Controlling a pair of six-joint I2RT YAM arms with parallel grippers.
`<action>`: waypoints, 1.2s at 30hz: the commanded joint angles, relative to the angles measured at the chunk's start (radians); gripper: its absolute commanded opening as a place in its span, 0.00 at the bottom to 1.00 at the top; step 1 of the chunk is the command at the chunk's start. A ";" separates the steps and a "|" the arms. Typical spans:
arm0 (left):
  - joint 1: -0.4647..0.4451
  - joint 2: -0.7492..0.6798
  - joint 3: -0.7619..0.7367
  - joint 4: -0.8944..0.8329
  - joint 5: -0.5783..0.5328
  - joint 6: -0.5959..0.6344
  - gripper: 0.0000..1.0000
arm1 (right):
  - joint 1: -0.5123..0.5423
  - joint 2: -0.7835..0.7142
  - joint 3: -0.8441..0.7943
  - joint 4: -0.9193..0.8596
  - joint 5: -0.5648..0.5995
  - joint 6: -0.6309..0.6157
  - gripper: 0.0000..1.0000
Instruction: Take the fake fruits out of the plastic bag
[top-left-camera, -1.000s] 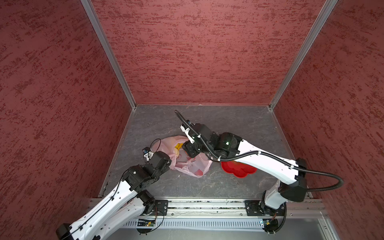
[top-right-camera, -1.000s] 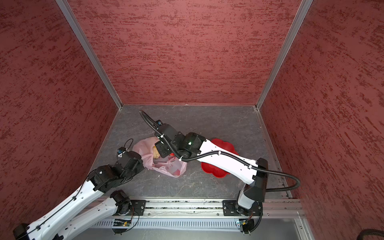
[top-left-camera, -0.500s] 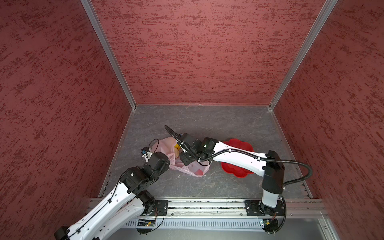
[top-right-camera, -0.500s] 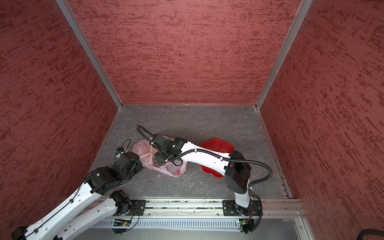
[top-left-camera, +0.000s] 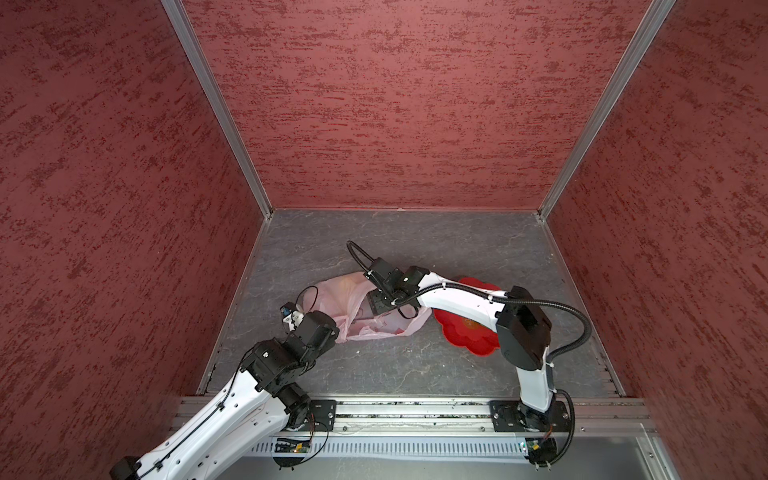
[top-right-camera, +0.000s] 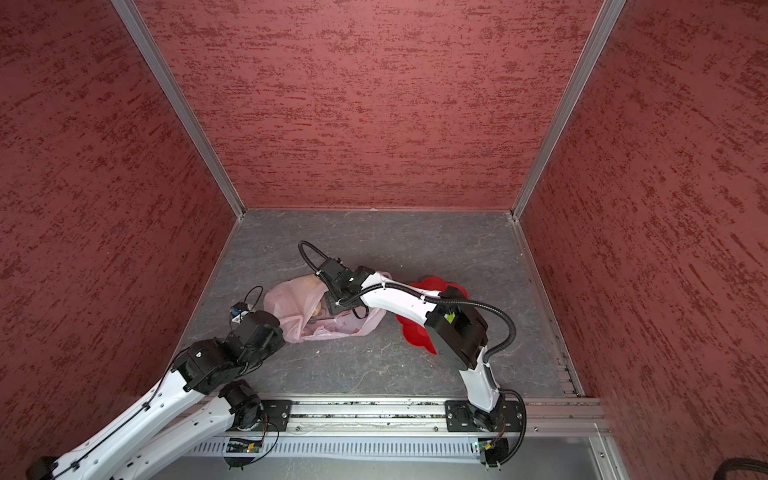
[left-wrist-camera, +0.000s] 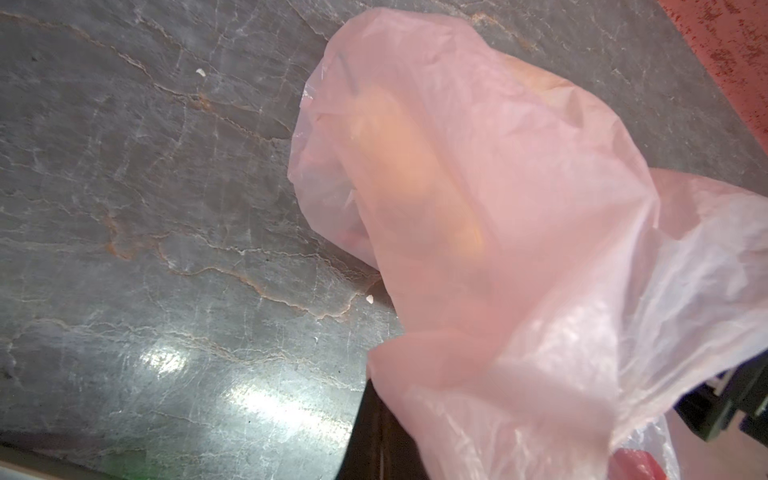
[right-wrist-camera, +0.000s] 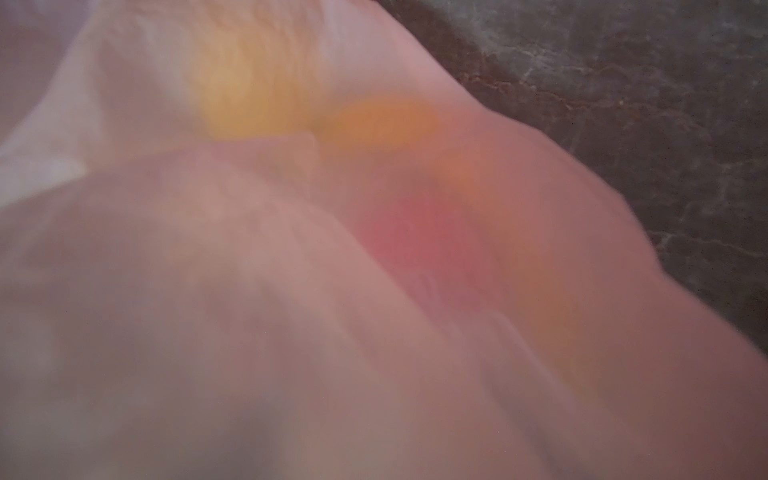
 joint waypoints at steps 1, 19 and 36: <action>-0.002 -0.005 -0.020 0.035 0.012 -0.006 0.00 | -0.008 0.037 0.028 0.057 0.036 0.026 0.74; -0.003 0.013 -0.037 0.076 0.036 0.002 0.00 | -0.052 0.133 0.066 0.133 0.128 0.153 0.82; -0.002 -0.011 -0.032 0.044 0.018 0.000 0.00 | -0.082 0.141 0.035 0.182 0.129 0.179 0.63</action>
